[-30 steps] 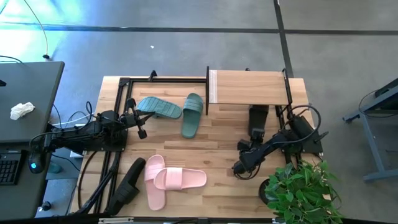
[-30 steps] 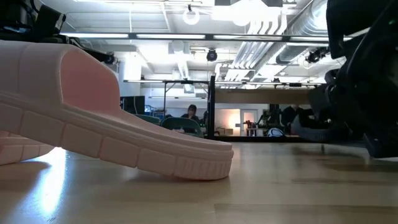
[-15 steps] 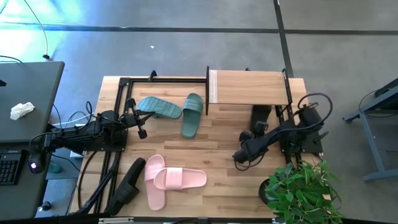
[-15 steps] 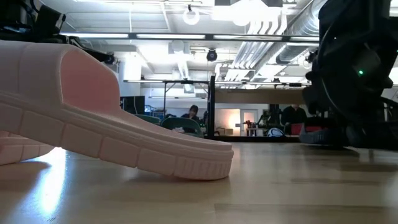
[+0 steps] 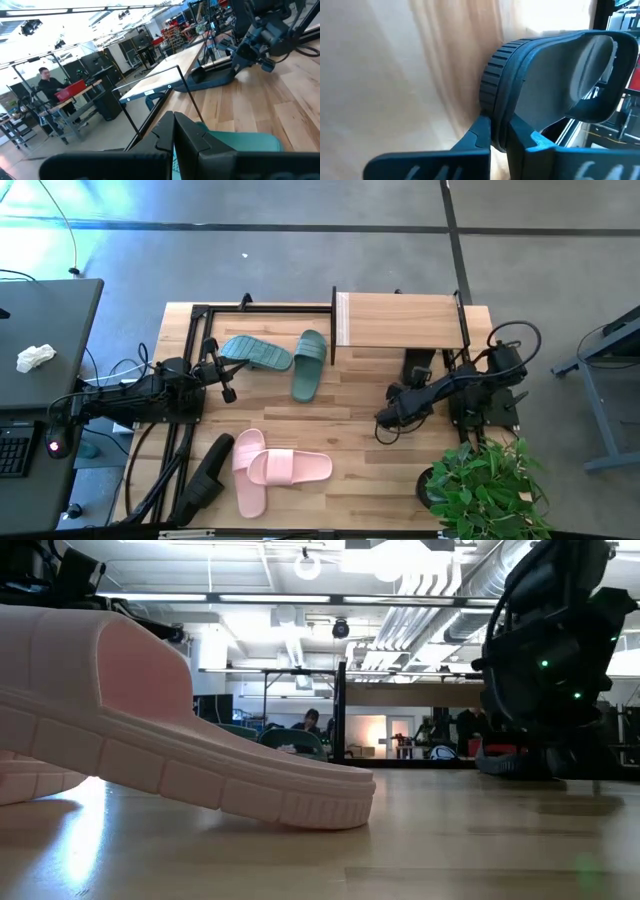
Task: Pick and place slides into the shelf
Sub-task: Put the right black slipper under the shelf, then put the black slipper under the shelf
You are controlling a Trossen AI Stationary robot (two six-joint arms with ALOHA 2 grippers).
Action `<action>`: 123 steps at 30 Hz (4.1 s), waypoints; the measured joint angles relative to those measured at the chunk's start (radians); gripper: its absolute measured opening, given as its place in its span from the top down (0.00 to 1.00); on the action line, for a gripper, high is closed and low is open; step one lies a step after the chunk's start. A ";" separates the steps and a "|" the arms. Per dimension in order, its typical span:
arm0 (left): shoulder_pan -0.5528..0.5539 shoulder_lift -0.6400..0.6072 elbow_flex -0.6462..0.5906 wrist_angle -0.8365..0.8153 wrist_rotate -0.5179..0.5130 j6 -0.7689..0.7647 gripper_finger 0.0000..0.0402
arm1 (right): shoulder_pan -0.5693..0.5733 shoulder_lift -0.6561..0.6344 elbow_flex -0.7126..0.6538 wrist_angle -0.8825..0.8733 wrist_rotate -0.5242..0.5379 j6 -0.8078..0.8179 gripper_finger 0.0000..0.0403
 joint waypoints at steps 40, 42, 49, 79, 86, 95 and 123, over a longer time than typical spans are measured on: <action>0.000 0.000 0.000 -0.001 0.006 -0.006 1.00 | -0.287 -0.001 0.002 -0.011 -0.065 -0.114 0.96; 0.000 0.000 0.000 -0.002 0.011 -0.006 1.00 | -0.291 -0.001 0.002 -0.020 -0.067 -0.096 0.92; 0.000 0.000 0.000 -0.002 0.011 -0.006 1.00 | -0.292 -0.001 0.001 -0.046 -0.103 -0.058 0.76; 0.000 0.000 0.000 -0.002 0.011 0.005 1.00 | -0.102 0.000 0.138 -0.276 -0.092 0.261 0.50; 0.000 0.000 0.000 -0.002 0.011 0.005 1.00 | -0.076 0.000 0.237 -0.065 -0.101 0.080 0.57; 0.000 0.000 0.000 -0.003 0.030 0.005 1.00 | -0.248 0.000 0.162 0.038 -0.169 -0.055 0.96; 0.000 0.000 0.000 -0.004 0.030 0.004 1.00 | -0.337 0.001 0.063 -0.002 -0.111 0.089 1.00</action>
